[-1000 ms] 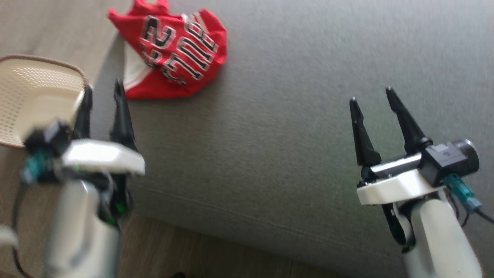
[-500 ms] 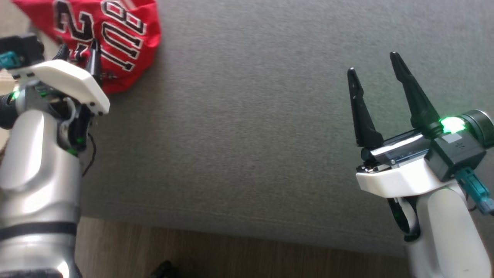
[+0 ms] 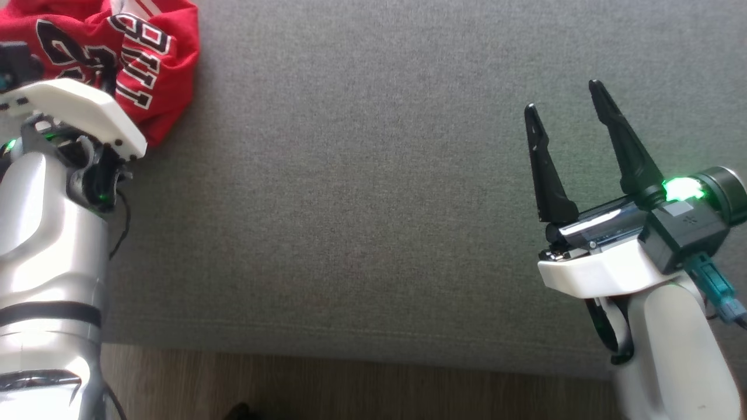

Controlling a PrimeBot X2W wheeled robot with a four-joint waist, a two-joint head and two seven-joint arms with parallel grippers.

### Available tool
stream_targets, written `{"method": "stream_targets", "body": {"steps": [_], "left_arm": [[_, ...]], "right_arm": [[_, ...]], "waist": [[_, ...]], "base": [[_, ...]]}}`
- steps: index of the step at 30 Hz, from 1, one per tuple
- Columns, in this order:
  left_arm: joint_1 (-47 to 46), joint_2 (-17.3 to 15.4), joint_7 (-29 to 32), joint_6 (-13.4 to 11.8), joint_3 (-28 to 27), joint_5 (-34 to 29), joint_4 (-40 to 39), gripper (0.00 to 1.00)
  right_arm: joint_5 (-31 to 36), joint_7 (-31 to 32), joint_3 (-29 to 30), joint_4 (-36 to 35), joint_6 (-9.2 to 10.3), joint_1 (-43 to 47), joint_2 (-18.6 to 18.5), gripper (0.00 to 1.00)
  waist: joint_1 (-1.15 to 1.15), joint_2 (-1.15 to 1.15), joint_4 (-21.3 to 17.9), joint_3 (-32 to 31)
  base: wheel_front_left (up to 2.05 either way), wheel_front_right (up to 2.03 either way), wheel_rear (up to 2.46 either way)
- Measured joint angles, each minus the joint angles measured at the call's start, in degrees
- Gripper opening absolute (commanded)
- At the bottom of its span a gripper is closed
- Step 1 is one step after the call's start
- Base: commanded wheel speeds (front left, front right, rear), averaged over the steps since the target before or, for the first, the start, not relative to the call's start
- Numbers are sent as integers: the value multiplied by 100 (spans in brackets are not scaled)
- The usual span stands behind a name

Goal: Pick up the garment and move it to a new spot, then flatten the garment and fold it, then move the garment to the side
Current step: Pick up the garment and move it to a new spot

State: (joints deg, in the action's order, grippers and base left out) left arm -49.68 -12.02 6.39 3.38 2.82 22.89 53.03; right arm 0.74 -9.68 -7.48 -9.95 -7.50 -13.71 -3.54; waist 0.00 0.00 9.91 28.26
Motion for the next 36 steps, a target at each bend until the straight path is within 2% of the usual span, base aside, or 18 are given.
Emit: {"method": "stream_targets", "body": {"steps": [5, 10, 17, 20, 26, 30, 36], "left_arm": [[14, -52, -788, -45, -101, -2, 20, 0], [13, -169, -1600, -135, -369, 111, -366, 0], [195, -258, -1982, -136, -533, 148, -1451, 0], [511, -254, -1894, -78, -464, 156, -2283, 0], [917, -108, -1288, -19, -27, 245, -3723, 0], [1160, 42, -804, 23, 370, 330, -4604, 0], [1322, 15, -261, 245, 1170, 278, -5509, 0]], "right_arm": [[-78, -59, 11, 148, 0, 7, 0, 100], [-237, -127, 0, 303, 0, 27, 0, 100], [-506, -268, -11, 523, 0, 170, 1, 100], [-649, -325, 10, 660, 0, 311, 1, 100], [-850, -423, 105, 766, 0, 339, 4, 100], [-896, -448, 140, 802, 0, 348, 5, 100], [-1016, -479, 280, 822, 0, 337, 10, 100]], "waist": [[0, 0, 14, -263], [0, 0, 57, -612], [0, 0, 66, -1181], [0, 0, -4, -1501], [0, 0, -283, -1824], [0, 0, -575, -1935], [0, 0, -1131, -1954]], "base": [[0, 0, 0], [0, 0, 0], [0, 0, 0], [0, 0, 0], [0, 0, 0], [0, 0, 0], [0, 0, 0]]}}
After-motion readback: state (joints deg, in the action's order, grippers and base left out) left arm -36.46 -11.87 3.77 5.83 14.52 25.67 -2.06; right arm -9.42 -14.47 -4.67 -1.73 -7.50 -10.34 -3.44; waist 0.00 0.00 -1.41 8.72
